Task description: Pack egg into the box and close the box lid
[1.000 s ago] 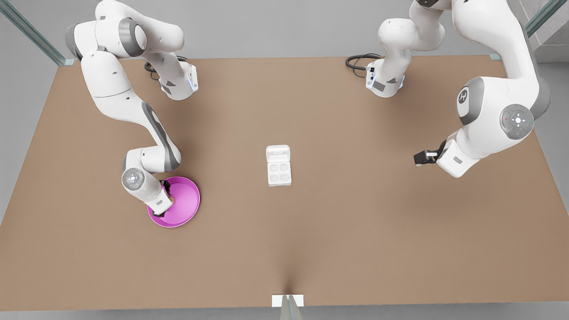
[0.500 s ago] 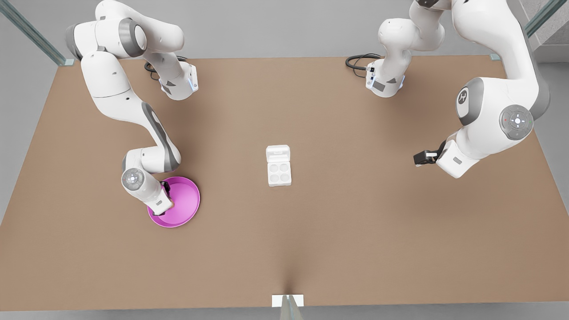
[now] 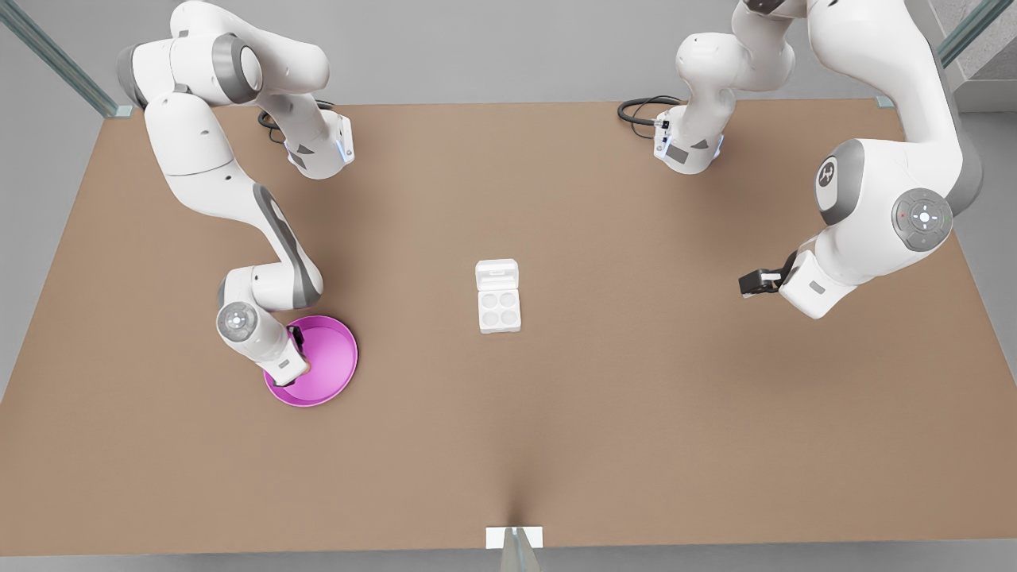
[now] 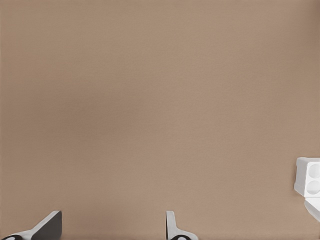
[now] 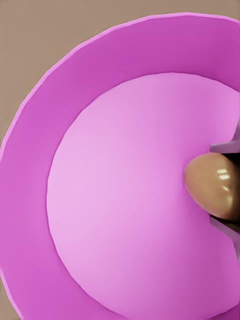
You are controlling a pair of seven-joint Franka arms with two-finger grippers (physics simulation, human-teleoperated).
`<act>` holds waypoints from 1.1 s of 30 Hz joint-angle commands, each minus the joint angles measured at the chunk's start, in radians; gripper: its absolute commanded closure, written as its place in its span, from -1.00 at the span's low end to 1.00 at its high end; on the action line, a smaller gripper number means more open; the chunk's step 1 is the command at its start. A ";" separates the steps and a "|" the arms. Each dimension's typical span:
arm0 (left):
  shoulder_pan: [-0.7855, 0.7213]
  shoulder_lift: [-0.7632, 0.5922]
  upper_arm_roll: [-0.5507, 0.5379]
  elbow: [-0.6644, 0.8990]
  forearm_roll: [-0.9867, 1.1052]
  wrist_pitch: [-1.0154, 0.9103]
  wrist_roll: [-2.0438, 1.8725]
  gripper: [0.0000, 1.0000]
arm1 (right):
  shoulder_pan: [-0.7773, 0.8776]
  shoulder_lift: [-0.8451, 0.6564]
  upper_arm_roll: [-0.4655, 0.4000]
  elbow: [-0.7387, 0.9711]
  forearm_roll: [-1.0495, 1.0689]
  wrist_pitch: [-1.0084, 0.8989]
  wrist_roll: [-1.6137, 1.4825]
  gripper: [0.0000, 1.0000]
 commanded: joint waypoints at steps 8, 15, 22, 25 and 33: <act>0.000 0.001 0.000 0.000 0.000 0.001 0.000 -1.00 | 0.006 -0.018 0.001 0.015 0.005 -0.017 0.014 -0.10; 0.000 0.001 0.000 0.000 0.000 0.001 0.000 -1.00 | 0.158 0.000 0.106 0.225 0.069 -0.179 0.321 -0.11; 0.000 0.001 0.000 0.002 0.000 0.002 0.000 -1.00 | 0.385 0.078 0.109 0.331 0.194 -0.204 0.390 -0.12; 0.000 0.000 0.000 0.002 0.000 0.004 0.000 -1.00 | 0.440 0.080 0.116 0.334 0.217 -0.210 0.424 -0.12; 0.000 -0.003 0.002 0.005 0.000 0.007 0.003 -1.00 | 0.529 0.098 0.129 0.337 0.316 -0.204 0.436 -0.12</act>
